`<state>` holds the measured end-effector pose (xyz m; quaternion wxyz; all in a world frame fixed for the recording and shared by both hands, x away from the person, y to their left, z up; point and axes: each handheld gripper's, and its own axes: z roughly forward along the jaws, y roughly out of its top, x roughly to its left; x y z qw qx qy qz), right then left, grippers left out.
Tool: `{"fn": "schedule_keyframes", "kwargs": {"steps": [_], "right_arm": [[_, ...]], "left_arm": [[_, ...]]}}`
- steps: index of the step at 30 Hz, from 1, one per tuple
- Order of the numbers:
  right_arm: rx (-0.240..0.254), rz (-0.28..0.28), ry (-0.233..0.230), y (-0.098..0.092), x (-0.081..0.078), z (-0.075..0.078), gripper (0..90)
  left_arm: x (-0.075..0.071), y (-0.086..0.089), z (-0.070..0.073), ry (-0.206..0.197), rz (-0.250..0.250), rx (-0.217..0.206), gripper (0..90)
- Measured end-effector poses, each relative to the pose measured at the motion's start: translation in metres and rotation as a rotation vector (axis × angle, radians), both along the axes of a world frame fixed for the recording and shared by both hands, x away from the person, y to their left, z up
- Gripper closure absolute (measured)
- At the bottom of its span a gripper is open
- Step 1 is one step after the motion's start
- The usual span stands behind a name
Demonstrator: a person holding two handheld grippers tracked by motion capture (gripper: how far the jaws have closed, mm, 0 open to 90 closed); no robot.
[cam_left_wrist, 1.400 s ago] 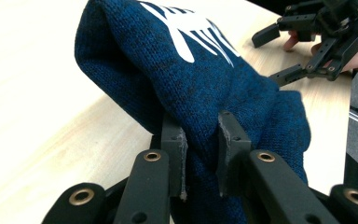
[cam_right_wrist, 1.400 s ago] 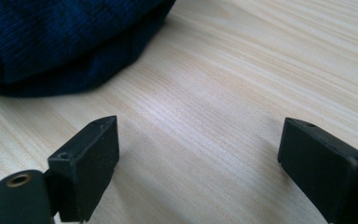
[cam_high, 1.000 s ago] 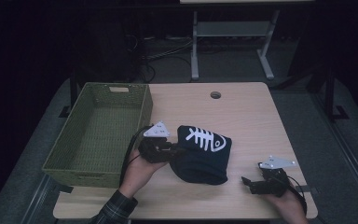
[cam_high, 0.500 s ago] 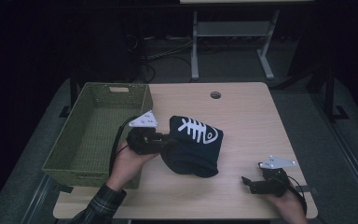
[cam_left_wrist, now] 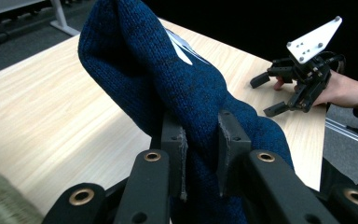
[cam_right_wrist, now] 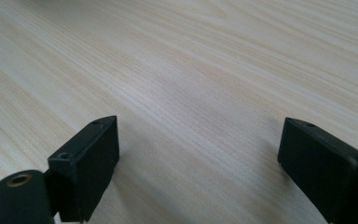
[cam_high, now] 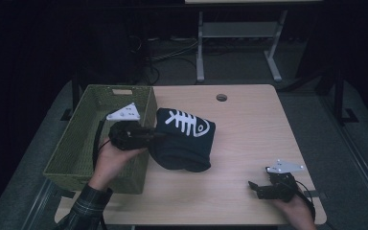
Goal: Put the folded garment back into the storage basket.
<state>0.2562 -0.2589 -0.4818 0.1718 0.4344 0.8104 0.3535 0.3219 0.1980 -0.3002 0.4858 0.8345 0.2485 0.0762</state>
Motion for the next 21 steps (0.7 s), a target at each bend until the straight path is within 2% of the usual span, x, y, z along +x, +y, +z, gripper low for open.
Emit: {"fn": "schedule_keyframes", "kwargs": {"steps": [16, 21], "right_arm": [[0.0, -0.006, 0.001, 0.0, 0.0, 0.0, 12.2], [0.0, -0.009, 0.0, 0.0, 0.0, 0.0, 12.2]], "left_arm": [[0.002, 0.039, 0.026, -0.026, 0.051, -0.01, 75.9], [0.005, 0.051, 0.034, -0.024, 0.065, -0.03, 75.9]]}}
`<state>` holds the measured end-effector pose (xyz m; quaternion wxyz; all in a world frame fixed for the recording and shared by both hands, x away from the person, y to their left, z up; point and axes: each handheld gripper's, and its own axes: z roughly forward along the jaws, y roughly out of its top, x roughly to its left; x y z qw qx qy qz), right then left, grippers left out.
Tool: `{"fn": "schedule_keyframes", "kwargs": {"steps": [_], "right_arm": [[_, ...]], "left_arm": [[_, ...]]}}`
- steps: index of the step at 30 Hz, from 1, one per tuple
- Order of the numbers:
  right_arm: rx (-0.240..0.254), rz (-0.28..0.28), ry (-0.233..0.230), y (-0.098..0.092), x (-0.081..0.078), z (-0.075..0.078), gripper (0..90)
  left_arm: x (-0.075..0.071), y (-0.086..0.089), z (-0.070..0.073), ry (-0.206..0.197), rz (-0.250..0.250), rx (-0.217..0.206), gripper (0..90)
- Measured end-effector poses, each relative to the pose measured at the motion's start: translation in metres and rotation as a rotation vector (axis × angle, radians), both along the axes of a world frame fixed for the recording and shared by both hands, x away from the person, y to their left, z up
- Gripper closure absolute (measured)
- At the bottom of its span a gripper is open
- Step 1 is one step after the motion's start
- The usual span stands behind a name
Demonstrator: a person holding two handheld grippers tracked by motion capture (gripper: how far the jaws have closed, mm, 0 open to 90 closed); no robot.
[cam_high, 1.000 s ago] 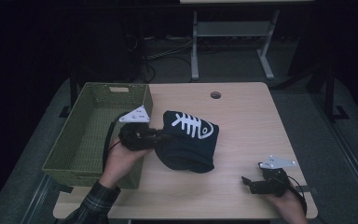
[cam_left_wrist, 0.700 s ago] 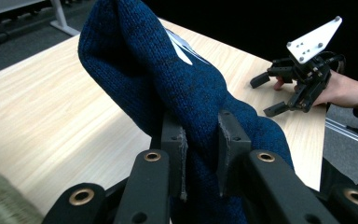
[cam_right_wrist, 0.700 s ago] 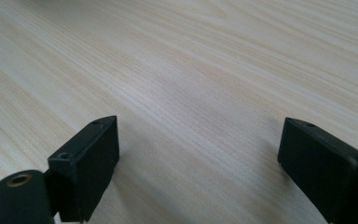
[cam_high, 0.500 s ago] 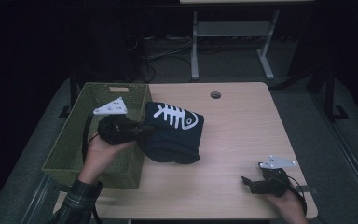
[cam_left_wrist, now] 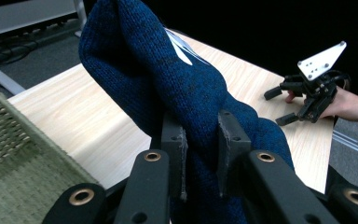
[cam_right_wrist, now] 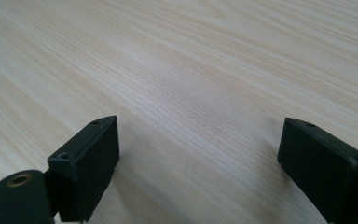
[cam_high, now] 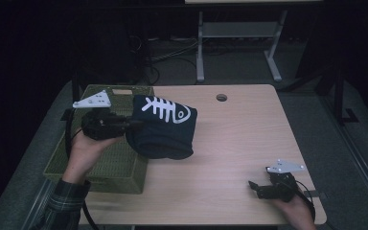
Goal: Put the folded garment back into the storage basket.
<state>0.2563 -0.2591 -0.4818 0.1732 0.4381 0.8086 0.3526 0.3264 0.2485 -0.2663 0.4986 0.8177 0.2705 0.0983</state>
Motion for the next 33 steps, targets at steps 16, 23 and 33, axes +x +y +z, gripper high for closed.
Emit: {"fn": "schedule_keyframes", "kwargs": {"steps": [16, 23, 33], "right_arm": [[0.0, -0.004, 0.0, 0.0, 0.0, 0.0, 12.2], [0.001, -0.007, 0.001, 0.0, 0.0, 0.0, 12.2], [0.0, -0.012, 0.001, 0.0, 0.0, 0.0, 12.2]], "left_arm": [[-0.004, 0.043, 0.024, -0.028, 0.059, 0.029, 75.9], [-0.008, 0.067, 0.032, -0.041, 0.099, 0.03, 75.9], [-0.013, 0.101, 0.039, -0.045, 0.158, 0.033, 75.9]]}}
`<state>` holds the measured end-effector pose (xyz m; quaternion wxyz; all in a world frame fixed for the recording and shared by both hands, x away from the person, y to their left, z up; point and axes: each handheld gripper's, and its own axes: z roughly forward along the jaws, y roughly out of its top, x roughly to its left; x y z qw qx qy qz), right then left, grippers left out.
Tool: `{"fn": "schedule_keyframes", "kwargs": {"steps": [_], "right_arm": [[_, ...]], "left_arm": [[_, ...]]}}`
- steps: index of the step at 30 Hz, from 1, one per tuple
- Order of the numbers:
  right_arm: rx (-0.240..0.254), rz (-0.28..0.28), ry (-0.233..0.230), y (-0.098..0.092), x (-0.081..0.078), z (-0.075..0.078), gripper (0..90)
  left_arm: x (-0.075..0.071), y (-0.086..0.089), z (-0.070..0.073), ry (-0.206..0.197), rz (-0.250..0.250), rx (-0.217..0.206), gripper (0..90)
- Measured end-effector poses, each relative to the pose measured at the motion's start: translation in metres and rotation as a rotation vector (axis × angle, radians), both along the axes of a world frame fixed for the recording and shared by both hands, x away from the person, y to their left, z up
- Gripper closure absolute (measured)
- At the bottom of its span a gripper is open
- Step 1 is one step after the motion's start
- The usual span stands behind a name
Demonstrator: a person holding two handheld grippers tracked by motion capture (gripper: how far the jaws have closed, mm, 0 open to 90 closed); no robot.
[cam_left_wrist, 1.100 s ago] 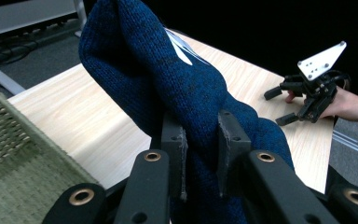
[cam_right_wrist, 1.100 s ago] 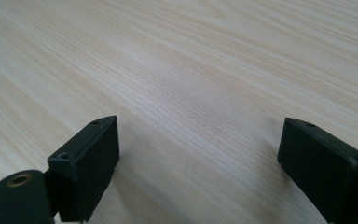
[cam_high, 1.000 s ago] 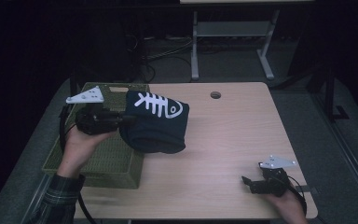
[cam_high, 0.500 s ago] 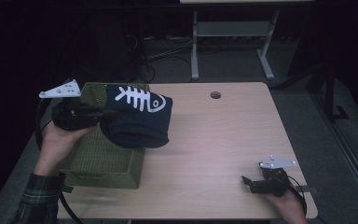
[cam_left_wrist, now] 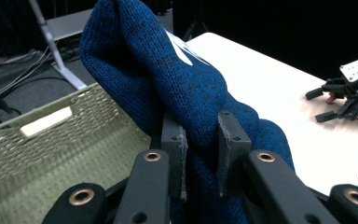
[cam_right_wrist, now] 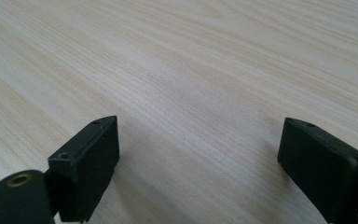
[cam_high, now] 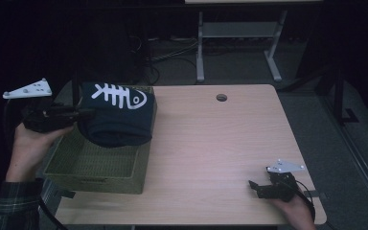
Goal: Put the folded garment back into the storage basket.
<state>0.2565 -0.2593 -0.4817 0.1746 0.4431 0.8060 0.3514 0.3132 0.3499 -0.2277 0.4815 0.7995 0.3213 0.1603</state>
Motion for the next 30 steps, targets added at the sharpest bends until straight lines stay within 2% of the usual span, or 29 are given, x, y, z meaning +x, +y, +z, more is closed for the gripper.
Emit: {"fn": "schedule_keyframes", "kwargs": {"steps": [11, 16, 20, 25, 30], "right_arm": [[-0.001, -0.004, 0.001, 0.0, 0.0, 0.0, 12.2], [0.0, -0.004, 0.001, 0.0, 0.0, 0.0, 12.2], [0.0, -0.004, 0.001, 0.0, 0.0, 0.0, 12.2], [-0.001, -0.002, 0.0, 0.0, 0.0, 0.0, 12.2], [0.0, -0.003, 0.001, 0.0, 0.0, 0.0, 12.3]], "left_arm": [[0.002, 0.026, -0.013, 0.028, 0.061, 0.005, 75.9], [0.008, 0.033, -0.025, 0.053, 0.083, 0.045, 75.8], [0.012, 0.039, -0.035, 0.075, 0.095, 0.043, 75.9], [0.019, 0.039, -0.048, 0.104, 0.102, 0.064, 75.9], [0.024, 0.034, -0.058, 0.124, 0.08, 0.075, 75.9]]}}
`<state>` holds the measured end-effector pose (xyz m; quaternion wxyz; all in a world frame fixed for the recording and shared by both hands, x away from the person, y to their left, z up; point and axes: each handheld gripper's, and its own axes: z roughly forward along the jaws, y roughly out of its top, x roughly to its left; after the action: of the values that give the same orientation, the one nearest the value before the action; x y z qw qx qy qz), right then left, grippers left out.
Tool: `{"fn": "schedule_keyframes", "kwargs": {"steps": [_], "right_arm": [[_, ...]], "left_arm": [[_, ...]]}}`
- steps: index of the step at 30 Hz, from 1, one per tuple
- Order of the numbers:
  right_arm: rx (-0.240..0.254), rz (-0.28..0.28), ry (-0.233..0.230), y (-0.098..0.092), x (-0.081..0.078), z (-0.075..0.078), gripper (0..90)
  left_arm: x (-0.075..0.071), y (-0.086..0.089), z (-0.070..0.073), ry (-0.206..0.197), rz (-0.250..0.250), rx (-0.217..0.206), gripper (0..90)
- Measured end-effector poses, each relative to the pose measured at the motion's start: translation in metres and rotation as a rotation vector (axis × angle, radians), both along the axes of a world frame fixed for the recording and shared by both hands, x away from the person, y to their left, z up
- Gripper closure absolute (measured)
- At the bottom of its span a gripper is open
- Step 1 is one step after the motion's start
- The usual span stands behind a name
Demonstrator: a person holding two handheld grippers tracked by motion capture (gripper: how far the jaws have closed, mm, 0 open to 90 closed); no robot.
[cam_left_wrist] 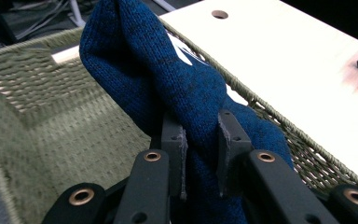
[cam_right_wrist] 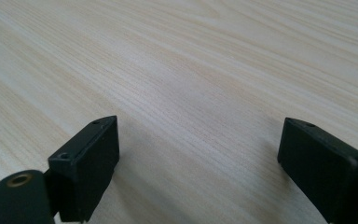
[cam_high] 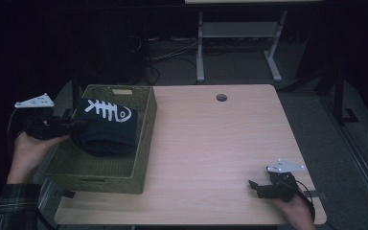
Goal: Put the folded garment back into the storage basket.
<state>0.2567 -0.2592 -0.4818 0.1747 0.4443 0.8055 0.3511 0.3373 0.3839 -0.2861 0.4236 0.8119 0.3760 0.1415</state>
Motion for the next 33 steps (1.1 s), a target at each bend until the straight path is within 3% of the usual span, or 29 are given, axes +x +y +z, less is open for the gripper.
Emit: {"fn": "schedule_keyframes", "kwargs": {"steps": [13, 24, 28, 33], "right_arm": [[0.0, 0.0, 0.0, 0.0, 0.0, 0.0, 12.2], [0.0, -0.001, 0.001, 0.0, 0.0, 0.0, 12.3], [-0.001, -0.001, 0.0, 0.0, 0.0, 0.0, 12.2], [-0.001, -0.001, 0.0, 0.0, 0.0, 0.0, 12.2]], "left_arm": [[0.012, -0.015, -0.02, 0.045, -0.045, -0.01, 75.8], [0.027, -0.019, -0.038, 0.086, -0.047, -0.011, 75.7], [0.032, -0.018, -0.043, 0.097, -0.034, 0.015, 75.5], [0.04, -0.02, -0.05, 0.105, 0.006, 0.098, 74.6]]}}
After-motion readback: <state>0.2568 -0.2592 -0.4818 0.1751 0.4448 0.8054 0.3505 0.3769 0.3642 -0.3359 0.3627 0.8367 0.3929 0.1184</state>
